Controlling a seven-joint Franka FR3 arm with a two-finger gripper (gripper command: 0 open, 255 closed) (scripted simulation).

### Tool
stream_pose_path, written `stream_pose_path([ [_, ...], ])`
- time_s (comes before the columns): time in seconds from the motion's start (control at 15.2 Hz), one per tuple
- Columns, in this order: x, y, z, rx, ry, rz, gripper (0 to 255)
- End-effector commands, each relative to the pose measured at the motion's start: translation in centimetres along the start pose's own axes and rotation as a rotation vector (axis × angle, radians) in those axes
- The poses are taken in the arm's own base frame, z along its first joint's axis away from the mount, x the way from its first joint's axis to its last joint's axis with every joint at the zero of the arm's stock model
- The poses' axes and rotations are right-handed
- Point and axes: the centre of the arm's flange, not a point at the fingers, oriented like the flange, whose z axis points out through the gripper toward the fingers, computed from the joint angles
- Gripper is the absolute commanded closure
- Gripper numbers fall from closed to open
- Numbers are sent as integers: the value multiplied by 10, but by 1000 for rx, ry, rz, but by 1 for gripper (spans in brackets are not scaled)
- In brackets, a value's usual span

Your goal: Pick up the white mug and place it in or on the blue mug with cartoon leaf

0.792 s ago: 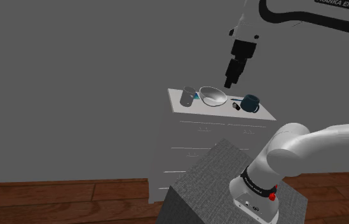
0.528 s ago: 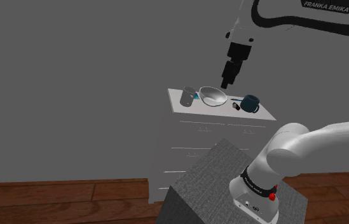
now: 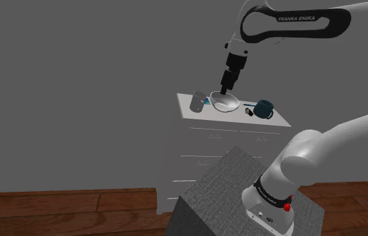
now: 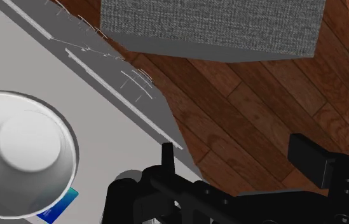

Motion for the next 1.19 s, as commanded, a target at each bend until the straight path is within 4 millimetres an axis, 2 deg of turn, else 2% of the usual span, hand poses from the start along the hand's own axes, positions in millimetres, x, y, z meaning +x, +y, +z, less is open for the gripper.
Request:
stream_pose_path([
  [0.0, 20, 17, 12, -6, 6, -9, 0],
  [1.12, 163, 146, 98, -42, 46, -73, 0],
])
